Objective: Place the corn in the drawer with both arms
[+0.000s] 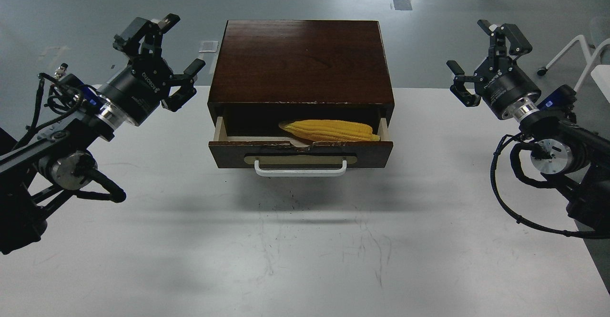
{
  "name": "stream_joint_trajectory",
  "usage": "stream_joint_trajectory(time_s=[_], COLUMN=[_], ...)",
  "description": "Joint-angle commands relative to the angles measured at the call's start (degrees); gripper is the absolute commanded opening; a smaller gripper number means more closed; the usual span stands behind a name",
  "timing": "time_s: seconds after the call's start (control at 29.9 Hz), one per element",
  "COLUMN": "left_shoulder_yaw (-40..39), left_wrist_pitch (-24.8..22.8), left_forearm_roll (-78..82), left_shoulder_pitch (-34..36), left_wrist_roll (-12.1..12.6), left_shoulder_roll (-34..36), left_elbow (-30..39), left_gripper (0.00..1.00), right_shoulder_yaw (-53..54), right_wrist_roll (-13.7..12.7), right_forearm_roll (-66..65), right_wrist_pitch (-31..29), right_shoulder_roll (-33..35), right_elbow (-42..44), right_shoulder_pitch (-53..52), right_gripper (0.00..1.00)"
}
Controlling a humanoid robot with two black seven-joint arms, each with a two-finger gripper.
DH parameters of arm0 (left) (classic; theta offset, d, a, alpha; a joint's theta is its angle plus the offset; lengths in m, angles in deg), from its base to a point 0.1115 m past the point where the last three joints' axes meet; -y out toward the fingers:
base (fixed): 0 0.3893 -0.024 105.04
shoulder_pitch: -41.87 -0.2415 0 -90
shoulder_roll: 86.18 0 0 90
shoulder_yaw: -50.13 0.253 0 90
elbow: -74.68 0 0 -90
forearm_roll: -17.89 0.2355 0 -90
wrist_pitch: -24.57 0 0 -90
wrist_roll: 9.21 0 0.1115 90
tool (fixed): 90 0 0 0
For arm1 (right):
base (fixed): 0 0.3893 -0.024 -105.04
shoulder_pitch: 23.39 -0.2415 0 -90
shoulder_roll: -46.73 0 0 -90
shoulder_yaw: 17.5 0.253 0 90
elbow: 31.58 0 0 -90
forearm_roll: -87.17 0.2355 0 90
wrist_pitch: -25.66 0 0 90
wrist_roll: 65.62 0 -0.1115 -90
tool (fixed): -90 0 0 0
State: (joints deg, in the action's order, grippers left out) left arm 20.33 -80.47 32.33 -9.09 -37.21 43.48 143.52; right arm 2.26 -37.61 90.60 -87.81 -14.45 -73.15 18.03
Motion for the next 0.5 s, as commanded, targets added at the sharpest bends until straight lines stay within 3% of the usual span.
stream_joint_trajectory(time_s=[0.0, 0.47], left_shoulder_yaw=[-1.7, -2.6], left_wrist_pitch=[0.0, -0.1], left_forearm_roll=[1.4, 1.3], left_shoulder_pitch=[-2.1, -3.3], left_wrist_roll=[0.0, 0.0], left_shoulder_roll=[-0.5, -0.1], left_elbow=[-0.1, -0.3], left_gripper=[0.99, 0.99], right_shoulder_yaw=[0.0, 0.0], right_wrist_roll=[0.0, 0.0], right_forearm_roll=[1.1, 0.9], right_wrist_pitch=[-3.2, -3.5], right_shoulder_roll=[-0.4, -2.4], right_elbow=[0.0, -0.4], right_shoulder_pitch=[1.3, 2.5], right_gripper=[1.0, 1.0])
